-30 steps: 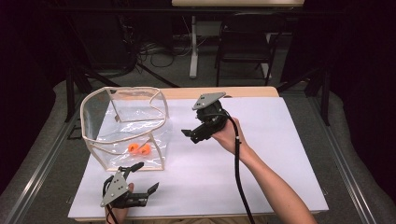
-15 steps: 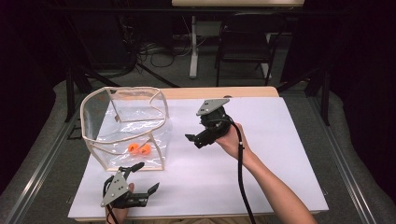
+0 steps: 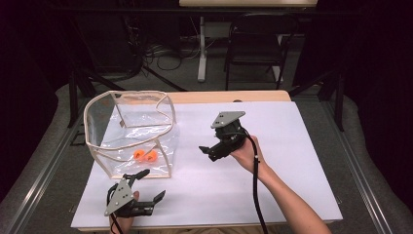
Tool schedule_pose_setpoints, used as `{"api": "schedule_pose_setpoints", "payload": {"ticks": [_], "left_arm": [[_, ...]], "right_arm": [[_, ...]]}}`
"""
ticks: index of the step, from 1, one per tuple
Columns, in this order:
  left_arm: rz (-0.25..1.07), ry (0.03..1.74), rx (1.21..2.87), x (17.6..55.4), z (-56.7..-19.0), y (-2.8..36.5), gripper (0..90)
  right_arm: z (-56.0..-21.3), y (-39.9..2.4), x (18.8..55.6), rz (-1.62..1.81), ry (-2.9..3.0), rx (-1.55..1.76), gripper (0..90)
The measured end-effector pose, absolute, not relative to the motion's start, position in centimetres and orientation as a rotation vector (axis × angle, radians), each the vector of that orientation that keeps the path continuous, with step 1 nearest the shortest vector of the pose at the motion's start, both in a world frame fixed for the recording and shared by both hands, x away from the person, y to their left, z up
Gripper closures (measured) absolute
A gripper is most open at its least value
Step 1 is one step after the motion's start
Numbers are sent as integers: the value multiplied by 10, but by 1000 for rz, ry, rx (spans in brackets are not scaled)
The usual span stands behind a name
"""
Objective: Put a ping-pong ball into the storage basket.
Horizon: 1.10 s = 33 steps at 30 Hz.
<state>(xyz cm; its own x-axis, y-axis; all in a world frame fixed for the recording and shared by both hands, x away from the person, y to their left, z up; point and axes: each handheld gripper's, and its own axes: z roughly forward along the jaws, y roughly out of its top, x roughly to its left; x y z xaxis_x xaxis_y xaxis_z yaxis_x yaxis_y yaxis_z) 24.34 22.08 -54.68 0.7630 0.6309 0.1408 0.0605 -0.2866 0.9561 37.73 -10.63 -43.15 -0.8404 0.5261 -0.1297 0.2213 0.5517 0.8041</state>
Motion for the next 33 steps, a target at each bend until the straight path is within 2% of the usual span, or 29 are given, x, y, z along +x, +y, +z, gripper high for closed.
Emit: {"api": "schedule_pose_setpoints", "payload": {"ticks": [33], "left_arm": [[610,540,1791,243,-547,221,157]], "right_arm": [[-477,-147,354,1138,2459,713,0]]}}
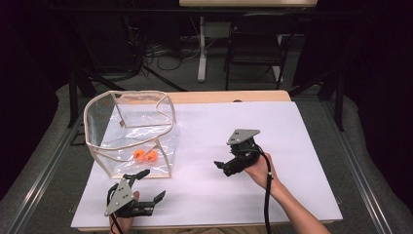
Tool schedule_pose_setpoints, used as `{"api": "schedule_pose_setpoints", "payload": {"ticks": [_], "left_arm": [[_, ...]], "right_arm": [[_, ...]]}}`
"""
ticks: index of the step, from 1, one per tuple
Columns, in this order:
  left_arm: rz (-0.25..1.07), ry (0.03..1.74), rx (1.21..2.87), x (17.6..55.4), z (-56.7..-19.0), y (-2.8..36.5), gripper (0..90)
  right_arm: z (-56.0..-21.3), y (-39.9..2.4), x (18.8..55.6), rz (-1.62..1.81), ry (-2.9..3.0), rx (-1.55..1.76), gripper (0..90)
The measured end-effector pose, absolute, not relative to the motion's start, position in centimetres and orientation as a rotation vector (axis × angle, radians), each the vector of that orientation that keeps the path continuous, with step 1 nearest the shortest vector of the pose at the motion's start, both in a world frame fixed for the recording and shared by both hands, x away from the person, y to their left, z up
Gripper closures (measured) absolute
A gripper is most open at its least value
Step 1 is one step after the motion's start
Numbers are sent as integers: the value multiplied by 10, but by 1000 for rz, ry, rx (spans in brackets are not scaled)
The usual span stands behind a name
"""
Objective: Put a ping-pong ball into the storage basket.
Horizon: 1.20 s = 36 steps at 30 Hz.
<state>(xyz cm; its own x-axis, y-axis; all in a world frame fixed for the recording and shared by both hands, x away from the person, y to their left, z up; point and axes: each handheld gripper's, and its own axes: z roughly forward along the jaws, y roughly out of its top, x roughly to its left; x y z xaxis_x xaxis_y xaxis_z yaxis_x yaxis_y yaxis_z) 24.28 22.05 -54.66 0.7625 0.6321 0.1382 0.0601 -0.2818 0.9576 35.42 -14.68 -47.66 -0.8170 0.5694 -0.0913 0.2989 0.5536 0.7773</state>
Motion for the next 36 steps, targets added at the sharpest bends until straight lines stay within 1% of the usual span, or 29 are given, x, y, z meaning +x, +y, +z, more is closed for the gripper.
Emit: {"api": "schedule_pose_setpoints", "payload": {"ticks": [12,36], "left_arm": [[609,539,1796,243,-547,221,157],[609,541,1793,243,-547,222,157]], "right_arm": [[-493,-165,344,1114,2450,754,0],[-514,-198,319,1075,2394,795,0]]}}
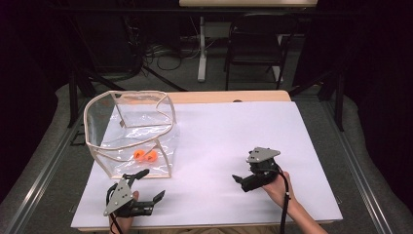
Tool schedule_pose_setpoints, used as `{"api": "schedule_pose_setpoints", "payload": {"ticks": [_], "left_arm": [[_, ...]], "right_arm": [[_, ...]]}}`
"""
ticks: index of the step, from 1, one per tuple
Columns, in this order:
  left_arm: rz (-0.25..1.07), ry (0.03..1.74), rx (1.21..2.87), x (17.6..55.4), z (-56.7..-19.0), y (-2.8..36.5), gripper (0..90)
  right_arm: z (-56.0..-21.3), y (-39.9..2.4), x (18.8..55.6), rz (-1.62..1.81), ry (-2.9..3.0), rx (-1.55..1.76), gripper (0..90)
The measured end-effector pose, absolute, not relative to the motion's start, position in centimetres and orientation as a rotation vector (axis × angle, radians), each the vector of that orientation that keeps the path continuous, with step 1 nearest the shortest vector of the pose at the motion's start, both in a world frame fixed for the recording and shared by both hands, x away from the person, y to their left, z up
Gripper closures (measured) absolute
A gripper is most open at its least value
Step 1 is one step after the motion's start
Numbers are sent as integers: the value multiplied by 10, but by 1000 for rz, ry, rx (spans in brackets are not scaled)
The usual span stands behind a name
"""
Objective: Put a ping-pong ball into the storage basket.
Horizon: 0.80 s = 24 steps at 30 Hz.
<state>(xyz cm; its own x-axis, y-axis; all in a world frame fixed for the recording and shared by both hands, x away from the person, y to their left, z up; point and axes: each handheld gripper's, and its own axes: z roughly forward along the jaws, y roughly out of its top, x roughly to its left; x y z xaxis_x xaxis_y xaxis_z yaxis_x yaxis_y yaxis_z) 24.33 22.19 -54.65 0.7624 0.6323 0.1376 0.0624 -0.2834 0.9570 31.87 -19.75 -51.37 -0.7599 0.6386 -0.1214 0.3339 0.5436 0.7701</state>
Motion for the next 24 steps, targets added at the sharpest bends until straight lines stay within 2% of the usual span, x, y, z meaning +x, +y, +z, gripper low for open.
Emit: {"api": "schedule_pose_setpoints", "payload": {"ticks": [24], "left_arm": [[606,540,1792,244,-547,222,157]], "right_arm": [[-530,-231,292,1090,2351,825,0]]}}
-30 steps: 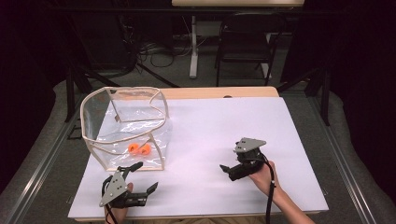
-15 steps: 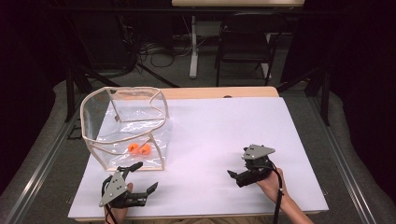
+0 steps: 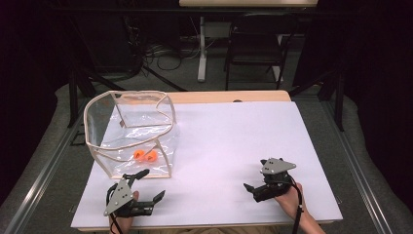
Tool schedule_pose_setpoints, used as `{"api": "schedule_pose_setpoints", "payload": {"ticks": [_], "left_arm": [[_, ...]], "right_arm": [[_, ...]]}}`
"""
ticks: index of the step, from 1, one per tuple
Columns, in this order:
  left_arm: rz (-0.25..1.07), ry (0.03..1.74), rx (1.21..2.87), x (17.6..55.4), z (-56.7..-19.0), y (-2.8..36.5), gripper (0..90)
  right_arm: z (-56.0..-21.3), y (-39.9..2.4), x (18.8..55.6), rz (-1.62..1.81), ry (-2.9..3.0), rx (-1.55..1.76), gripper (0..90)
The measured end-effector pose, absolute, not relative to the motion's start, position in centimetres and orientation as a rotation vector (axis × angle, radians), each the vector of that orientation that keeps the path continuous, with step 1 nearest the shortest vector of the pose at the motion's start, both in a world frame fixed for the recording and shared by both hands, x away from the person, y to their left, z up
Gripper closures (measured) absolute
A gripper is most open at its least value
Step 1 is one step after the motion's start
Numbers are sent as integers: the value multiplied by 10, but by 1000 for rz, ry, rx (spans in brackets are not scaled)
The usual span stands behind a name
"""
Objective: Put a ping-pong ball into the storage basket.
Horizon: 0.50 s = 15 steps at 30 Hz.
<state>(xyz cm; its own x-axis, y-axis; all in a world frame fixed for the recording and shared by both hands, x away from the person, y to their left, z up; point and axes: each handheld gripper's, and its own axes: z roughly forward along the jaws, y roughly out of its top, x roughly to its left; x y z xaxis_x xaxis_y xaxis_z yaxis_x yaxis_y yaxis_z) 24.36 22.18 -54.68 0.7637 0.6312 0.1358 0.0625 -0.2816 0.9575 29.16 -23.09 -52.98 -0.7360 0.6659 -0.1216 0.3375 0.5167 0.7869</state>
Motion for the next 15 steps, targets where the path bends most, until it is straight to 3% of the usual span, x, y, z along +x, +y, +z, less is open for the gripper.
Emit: {"api": "schedule_pose_setpoints", "payload": {"ticks": [15], "left_arm": [[606,544,1797,244,-547,220,157]], "right_arm": [[-530,-244,276,1102,2305,823,0]]}}
